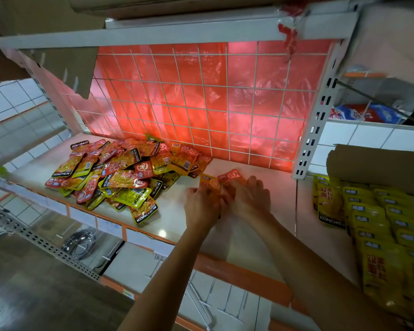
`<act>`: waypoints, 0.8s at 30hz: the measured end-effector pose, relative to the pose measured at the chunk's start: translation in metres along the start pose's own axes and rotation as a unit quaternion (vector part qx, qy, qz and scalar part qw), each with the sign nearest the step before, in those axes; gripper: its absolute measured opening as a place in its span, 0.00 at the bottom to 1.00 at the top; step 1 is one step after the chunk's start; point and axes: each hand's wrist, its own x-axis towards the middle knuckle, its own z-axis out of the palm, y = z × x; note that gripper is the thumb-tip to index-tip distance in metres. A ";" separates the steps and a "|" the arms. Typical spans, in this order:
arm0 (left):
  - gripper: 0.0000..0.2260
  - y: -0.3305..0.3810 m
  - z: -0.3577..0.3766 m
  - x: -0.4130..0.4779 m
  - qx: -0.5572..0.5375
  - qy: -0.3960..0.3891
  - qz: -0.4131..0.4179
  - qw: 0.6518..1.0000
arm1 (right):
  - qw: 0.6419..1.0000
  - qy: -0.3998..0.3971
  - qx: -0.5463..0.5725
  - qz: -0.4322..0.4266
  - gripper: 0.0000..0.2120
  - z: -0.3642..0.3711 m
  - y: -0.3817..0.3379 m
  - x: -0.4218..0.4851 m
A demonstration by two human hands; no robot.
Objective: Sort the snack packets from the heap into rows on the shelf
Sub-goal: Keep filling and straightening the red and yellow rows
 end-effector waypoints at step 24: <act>0.09 0.103 0.062 -0.048 -0.324 -0.047 0.067 0.943 | 0.591 0.109 0.764 0.235 0.19 -0.077 0.129 -0.095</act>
